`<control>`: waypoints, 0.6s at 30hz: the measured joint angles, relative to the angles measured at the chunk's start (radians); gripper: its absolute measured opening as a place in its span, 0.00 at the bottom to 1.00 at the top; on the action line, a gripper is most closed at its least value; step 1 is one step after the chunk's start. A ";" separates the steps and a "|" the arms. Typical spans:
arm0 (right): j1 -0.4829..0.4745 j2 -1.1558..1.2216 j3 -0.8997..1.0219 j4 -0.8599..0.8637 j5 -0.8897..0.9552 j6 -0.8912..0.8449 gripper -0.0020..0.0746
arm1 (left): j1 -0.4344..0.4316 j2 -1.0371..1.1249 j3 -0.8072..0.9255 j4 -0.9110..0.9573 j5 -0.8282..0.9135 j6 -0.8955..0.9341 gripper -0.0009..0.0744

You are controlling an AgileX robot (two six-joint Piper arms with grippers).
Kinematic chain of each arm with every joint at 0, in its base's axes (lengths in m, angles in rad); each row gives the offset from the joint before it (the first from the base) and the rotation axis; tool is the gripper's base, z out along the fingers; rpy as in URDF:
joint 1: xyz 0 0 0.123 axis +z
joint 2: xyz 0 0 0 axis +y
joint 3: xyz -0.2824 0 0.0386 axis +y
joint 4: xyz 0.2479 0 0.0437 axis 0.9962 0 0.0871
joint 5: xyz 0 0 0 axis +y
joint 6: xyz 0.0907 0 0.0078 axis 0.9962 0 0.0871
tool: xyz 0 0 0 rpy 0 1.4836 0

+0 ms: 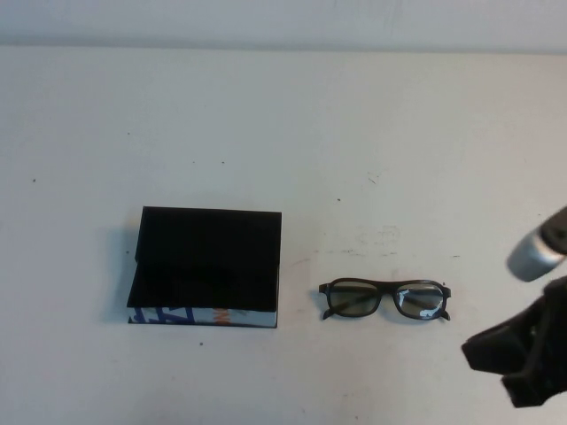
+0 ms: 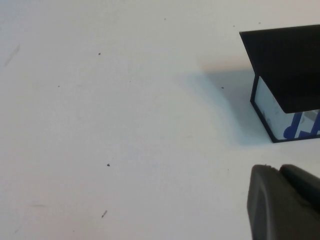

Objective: Return glasses to glasses case
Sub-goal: Pick up the glasses from the table

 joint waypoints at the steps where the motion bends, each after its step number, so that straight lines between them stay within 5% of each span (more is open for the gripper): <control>1: 0.042 0.031 -0.024 -0.029 0.000 -0.004 0.01 | 0.000 0.000 0.000 0.000 0.000 0.000 0.01; 7: 0.255 0.242 -0.181 -0.239 0.002 -0.013 0.01 | 0.000 0.000 0.000 0.000 0.000 0.000 0.01; 13: 0.267 0.416 -0.292 -0.336 0.002 -0.066 0.02 | 0.000 0.000 0.000 0.000 0.000 0.000 0.01; 18: 0.246 0.530 -0.378 -0.340 0.002 -0.269 0.16 | 0.000 0.000 0.000 0.000 0.000 0.000 0.01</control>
